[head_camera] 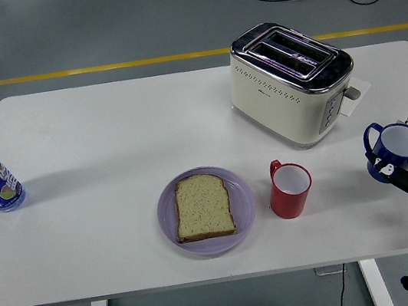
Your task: Pick up the cup,pour liquid into bread,place the cup on the desk
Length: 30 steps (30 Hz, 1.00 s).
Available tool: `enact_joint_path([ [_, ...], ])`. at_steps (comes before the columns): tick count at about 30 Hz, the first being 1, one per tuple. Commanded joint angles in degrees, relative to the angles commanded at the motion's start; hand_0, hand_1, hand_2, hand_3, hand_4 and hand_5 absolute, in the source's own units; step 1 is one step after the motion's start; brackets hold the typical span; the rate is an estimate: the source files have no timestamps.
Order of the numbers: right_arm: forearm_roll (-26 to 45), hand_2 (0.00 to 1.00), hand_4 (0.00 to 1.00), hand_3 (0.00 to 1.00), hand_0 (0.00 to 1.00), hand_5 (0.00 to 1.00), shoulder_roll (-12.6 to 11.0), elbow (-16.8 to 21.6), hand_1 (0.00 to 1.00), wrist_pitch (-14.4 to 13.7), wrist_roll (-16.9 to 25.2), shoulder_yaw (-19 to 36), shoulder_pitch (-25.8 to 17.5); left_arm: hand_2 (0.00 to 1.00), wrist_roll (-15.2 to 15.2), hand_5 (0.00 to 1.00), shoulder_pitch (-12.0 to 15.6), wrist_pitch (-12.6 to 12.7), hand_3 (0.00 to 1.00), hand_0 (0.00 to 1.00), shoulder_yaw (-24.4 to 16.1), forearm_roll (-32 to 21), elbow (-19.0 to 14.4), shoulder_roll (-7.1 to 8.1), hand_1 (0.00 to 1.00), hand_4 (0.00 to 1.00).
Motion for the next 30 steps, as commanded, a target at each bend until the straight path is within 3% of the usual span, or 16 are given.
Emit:
enact_joint_path([
  [7, 1.82, 0.561, 0.555, 0.527, 0.461, 0.061, 0.21, -1.73, 0.424, -0.15, 1.92, -1.21, 0.08, 0.61, 0.01, 0.732, 0.18, 0.0, 0.526, 0.649, 0.71, -0.25, 0.03, -0.08, 0.615, 0.305],
  [23, 2.72, 0.559, 0.574, 0.527, 0.464, 0.08, 0.91, -8.14, 0.421, 0.58, 2.02, -3.41, 2.81, 0.61, 0.02, 0.728, -0.08, -0.02, 0.526, 0.648, 0.64, -0.32, 0.01, -0.23, 0.615, 0.305],
  [30, 4.81, 0.558, 0.583, 0.525, 0.466, 0.084, 1.29, -9.22, 0.418, 0.38, 2.02, -4.92, 3.14, 0.61, 0.02, 0.726, 0.07, -0.02, 0.525, 0.648, 0.95, -0.41, 0.02, -0.27, 0.615, 0.305],
])
